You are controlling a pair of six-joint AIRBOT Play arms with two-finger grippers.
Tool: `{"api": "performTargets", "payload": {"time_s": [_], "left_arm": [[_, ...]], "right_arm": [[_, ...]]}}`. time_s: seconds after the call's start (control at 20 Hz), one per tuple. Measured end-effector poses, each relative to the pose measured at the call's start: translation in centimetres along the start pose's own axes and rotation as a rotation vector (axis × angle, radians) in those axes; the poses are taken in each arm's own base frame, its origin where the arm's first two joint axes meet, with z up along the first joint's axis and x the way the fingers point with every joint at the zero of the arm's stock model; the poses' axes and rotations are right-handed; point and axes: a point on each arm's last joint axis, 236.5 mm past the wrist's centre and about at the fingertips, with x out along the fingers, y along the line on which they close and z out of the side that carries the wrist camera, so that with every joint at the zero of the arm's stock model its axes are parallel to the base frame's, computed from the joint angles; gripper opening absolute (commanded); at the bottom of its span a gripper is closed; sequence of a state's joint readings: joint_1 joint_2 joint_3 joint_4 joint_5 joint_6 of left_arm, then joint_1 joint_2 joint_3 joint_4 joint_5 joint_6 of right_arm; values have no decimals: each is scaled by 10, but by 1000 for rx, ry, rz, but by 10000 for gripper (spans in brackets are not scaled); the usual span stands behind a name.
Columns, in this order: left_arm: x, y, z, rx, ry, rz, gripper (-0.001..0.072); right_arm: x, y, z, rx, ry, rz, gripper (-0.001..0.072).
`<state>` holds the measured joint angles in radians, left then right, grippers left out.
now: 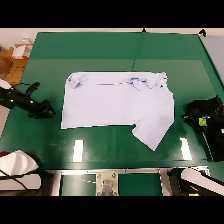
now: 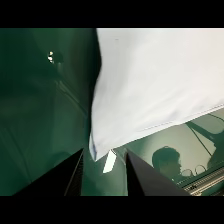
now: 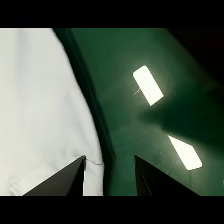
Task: Fold the shirts.
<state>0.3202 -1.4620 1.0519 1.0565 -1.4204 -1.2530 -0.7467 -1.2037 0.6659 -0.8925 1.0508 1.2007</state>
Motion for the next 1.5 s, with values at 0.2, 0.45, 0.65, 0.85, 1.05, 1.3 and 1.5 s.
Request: {"api": "performTargets", "payload": {"time_s": [0.2,0.45,0.65,0.85,1.05,1.3,1.5], "left_arm": [[10,17,-12,-108,8,-29,323],[52,3,-15,-205,-61,-188,323],[80,-20,-20,-192,-50,-234,318],[83,-20,-11,-126,-61,-189,23],[71,-18,6,-74,-96,-150,23],[66,-20,7,-54,-88,-148,23],[65,-23,7,-54,-84,-158,23]], "right_arm": [[0,-1,1,2,-5,-1,368],[0,-1,3,3,-11,-3,368],[0,-2,4,3,-17,-5,368],[0,-2,4,3,-16,-4,377],[10,-6,-5,22,31,-1,428],[37,3,-24,74,139,64,427],[60,22,-51,76,249,112,406]]}}
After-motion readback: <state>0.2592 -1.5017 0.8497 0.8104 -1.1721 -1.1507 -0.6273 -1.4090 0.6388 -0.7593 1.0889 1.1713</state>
